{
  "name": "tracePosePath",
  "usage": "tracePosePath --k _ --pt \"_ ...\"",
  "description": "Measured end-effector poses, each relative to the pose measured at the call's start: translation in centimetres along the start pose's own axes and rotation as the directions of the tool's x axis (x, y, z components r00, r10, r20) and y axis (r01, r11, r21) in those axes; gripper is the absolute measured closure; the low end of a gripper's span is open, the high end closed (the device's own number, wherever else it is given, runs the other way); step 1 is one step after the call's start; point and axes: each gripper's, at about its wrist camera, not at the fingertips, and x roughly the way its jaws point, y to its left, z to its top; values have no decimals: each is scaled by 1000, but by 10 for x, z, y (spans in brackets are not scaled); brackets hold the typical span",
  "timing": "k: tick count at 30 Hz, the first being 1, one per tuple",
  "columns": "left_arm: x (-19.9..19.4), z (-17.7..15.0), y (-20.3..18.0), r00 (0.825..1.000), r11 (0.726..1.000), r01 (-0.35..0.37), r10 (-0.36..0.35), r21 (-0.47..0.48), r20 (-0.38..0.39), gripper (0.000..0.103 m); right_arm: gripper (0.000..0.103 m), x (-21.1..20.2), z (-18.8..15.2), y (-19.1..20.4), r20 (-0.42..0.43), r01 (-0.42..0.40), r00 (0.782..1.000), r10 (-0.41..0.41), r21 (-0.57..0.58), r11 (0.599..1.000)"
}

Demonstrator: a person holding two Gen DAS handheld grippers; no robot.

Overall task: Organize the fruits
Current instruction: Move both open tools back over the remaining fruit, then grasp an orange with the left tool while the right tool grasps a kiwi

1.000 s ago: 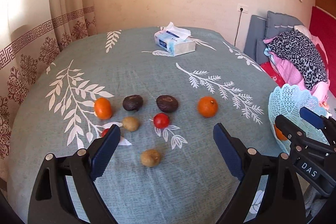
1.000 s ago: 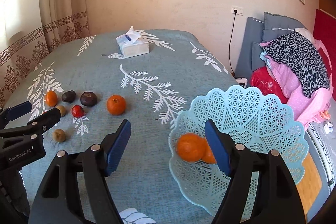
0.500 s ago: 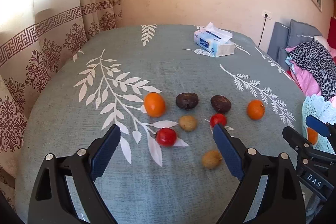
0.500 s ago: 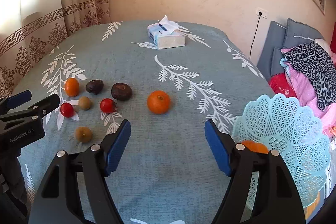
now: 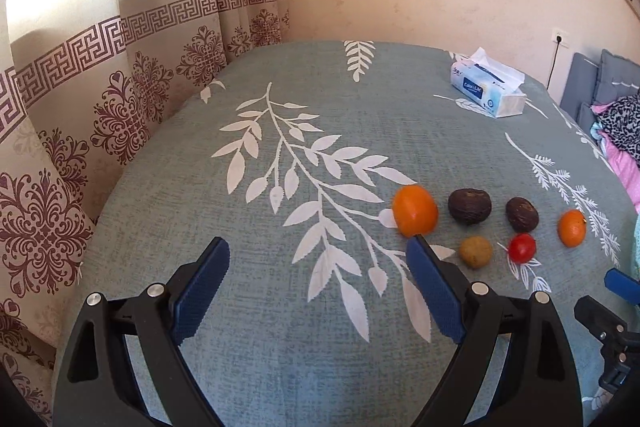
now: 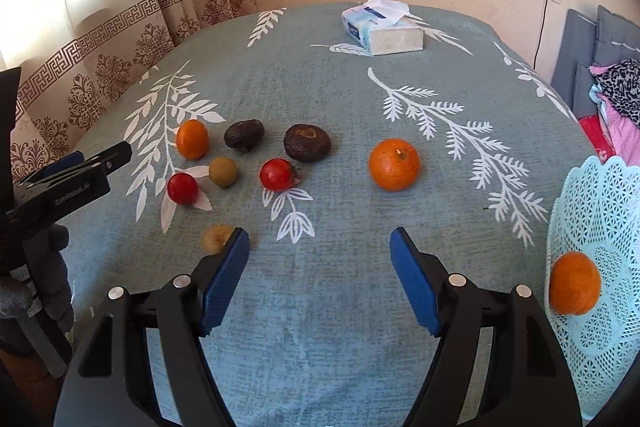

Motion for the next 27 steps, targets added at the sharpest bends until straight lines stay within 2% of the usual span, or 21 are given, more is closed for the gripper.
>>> tracePosePath --k 5,14,17,22,24,27 --pt "14 9 -7 999 999 24 -23 21 -22 14 29 7 -3 4 -15 -42 999 42 1 999" --pt "42 18 -49 995 990 85 -80 112 -52 15 29 15 -7 6 -40 -76 996 75 -4 997" --pt "56 20 -54 992 988 101 -92 113 -81 25 29 18 -7 6 -48 -85 995 85 -1 996" --pt "71 22 -53 981 983 164 -154 79 -122 39 29 21 -6 11 -53 -100 994 99 -17 995" --pt "74 20 -52 975 980 186 -175 70 -138 53 29 23 -5 15 -60 -112 992 110 -25 993" --pt "74 18 -50 967 973 225 -216 57 -138 65 29 25 -5 23 -69 -128 990 124 -46 991"
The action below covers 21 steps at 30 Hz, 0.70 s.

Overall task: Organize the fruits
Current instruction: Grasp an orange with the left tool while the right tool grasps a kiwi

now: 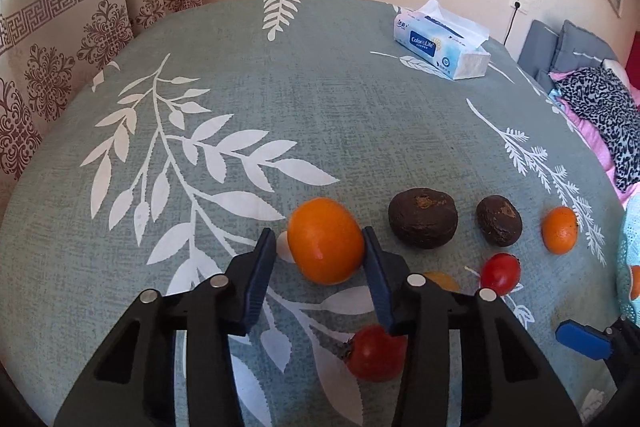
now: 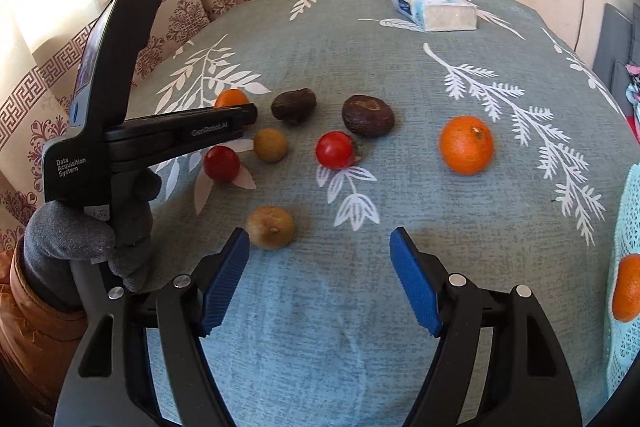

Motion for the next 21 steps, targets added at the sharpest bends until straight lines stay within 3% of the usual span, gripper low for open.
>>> tracePosePath --k 4,7,17,21 --pt "-6 -2 3 1000 1000 21 -21 -12 15 67 30 4 0 14 -2 -10 1000 10 -38 999" --pt "-11 -3 7 999 999 21 -21 -30 27 67 43 9 2 21 -10 -17 1000 16 -59 998" --pt "-33 -7 7 990 997 -76 77 -11 118 67 72 26 4 23 -37 -14 999 11 -75 997" --pt "-38 -9 0 985 995 -101 99 8 140 67 73 23 3 23 -37 -21 999 18 -75 997"
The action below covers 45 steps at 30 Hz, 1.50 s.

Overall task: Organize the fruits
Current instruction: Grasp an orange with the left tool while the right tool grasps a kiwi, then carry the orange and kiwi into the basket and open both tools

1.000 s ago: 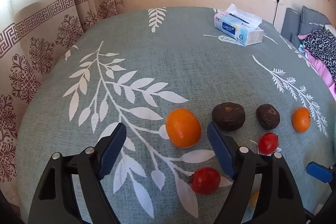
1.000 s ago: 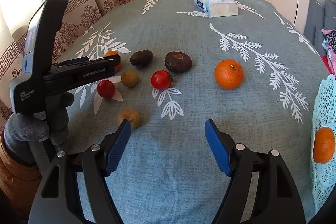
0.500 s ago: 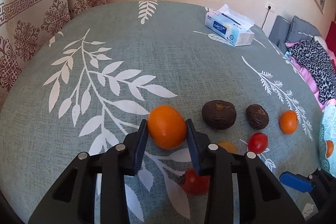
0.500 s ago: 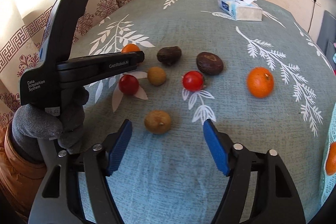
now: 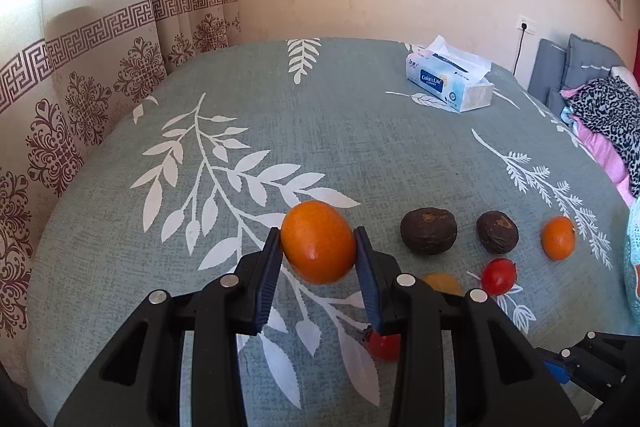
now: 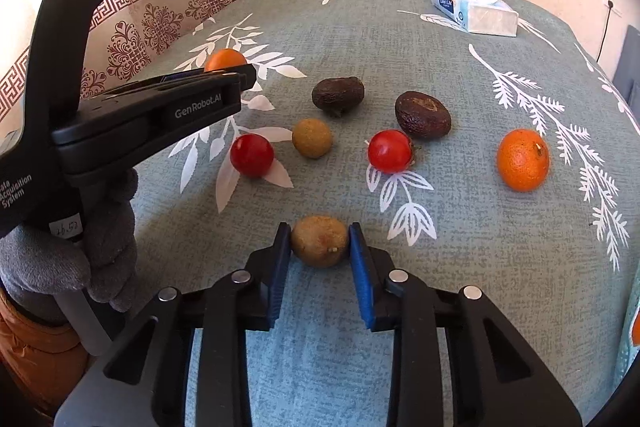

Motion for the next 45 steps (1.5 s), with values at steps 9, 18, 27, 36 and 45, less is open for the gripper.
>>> tracePosePath --k 9,18,27,36,45 --pt "-13 -8 -10 1000 1000 4 -4 12 10 67 73 -20 -5 -13 29 17 999 -19 42 999" --pt "-25 -15 -27 999 999 28 -28 31 15 67 73 -46 -10 -36 76 53 995 -60 100 994" --pt "-39 -18 -51 999 997 47 -49 68 18 67 73 -77 -19 -64 127 82 987 -102 154 985" --pt "-57 -18 -85 996 989 69 -75 132 38 67 73 -110 -29 -94 184 116 970 -158 221 968" --pt "-72 -21 -119 993 975 90 -103 202 50 66 73 -138 -47 -129 203 175 950 -238 286 942"
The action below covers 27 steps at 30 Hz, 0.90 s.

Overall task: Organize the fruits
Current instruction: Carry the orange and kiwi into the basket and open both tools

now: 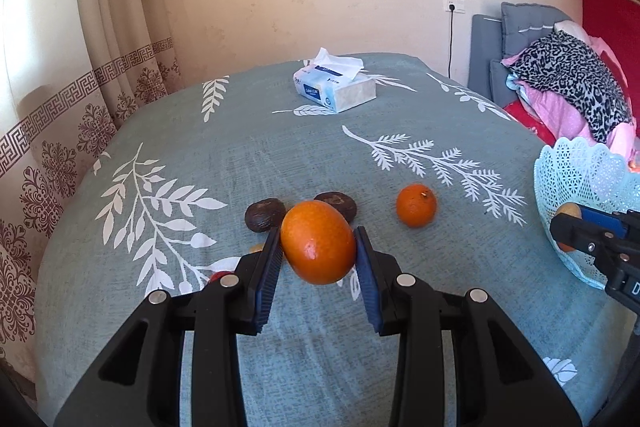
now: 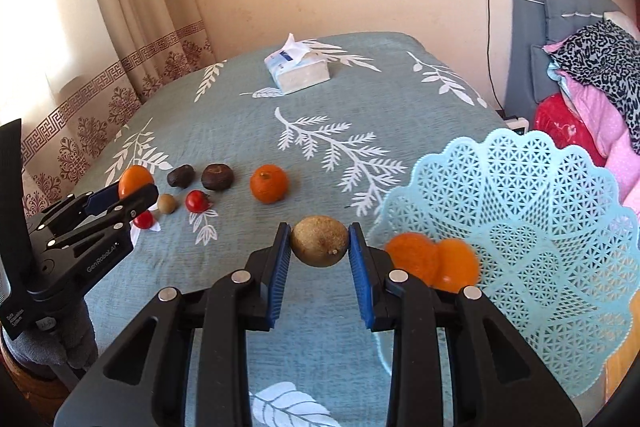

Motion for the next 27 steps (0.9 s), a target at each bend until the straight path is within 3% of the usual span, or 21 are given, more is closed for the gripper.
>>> tracePosePath --k 12,27 --pt "-9 6 -49 999 995 42 -44 93 18 66 73 -27 -11 -63 29 114 993 -118 110 987" --pt "-11 12 -109 993 972 117 -122 202 10 66 67 -49 -14 -102 86 164 979 -186 214 963"
